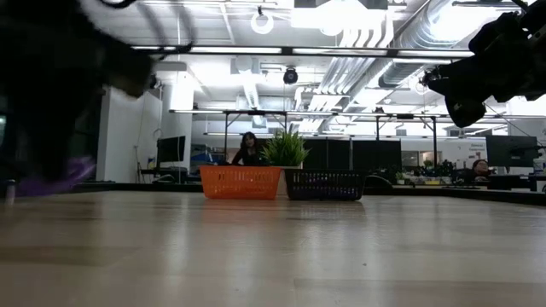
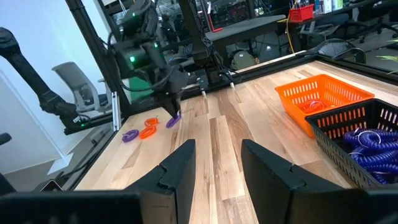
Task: Sort spring keychains into baskets
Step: Put the purple spring keychain into the black basket
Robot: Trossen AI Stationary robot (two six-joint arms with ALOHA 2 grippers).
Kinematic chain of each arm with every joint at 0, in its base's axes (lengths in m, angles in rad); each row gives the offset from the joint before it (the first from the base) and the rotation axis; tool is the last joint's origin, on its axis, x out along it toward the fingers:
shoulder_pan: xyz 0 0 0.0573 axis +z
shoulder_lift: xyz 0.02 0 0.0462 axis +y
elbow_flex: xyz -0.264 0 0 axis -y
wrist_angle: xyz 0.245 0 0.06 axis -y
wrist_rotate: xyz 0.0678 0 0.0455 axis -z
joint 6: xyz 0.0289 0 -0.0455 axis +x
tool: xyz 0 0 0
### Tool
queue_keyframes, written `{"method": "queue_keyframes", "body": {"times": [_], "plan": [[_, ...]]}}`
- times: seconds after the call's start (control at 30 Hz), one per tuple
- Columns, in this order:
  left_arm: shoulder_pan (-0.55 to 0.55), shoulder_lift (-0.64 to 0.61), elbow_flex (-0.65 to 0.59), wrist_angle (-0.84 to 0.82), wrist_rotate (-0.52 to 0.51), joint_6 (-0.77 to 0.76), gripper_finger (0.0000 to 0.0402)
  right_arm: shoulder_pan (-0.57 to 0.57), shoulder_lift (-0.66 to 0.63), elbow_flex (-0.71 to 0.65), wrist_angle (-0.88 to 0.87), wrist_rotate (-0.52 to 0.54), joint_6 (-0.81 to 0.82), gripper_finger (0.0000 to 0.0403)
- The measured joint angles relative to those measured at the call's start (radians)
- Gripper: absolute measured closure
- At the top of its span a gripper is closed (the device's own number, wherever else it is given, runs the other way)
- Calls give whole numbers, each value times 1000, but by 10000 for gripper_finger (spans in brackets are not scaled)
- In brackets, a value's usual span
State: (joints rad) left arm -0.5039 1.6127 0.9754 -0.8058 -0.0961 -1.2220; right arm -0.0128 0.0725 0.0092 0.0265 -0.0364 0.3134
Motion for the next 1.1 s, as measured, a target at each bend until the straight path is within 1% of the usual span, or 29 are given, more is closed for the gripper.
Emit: {"method": "queue_keyframes", "body": {"times": [0.17, 0.33, 0.53, 0.67, 0.77, 0.8, 0.83, 0.9, 0.97, 1.0, 1.07, 1.1], "plan": [[112, -1, 117, -68, -50, 305, 377, 0, 0, 0, 0, 0, 0, 279], [242, -2, 213, -69, -49, 645, 378, 0, 0, 0, 0, 0, 0, 279], [403, -3, 301, -85, -51, 940, 378, 0, 0, 0, 0, 0, 0, 279], [510, 5, 346, -66, -58, 1061, 378, 0, 0, 0, 0, 0, 0, 279], [584, 77, 413, -38, -58, 1135, 378, 0, 0, 0, 0, 0, 0, 279], [608, 95, 432, -62, -52, 1156, 378, 0, 0, 0, 0, 0, 0, 279], [631, 118, 461, -84, -50, 1175, 378, 0, 0, 0, 0, 0, 0, 279], [674, 172, 531, -39, -41, 1193, 378, 0, 0, 0, 1, 0, 0, 279], [712, 222, 585, -88, -31, 1197, 378, 0, 6, 0, 2, 0, 0, 279], [727, 254, 622, -92, -22, 1203, 378, 0, 6, 0, 2, 1, 0, 279], [756, 315, 701, -52, -22, 1217, 378, 0, 10, 0, 4, 2, 0, 279], [769, 339, 737, -74, -22, 1217, 378, 0, 12, 0, 4, 1, 0, 279]]}}
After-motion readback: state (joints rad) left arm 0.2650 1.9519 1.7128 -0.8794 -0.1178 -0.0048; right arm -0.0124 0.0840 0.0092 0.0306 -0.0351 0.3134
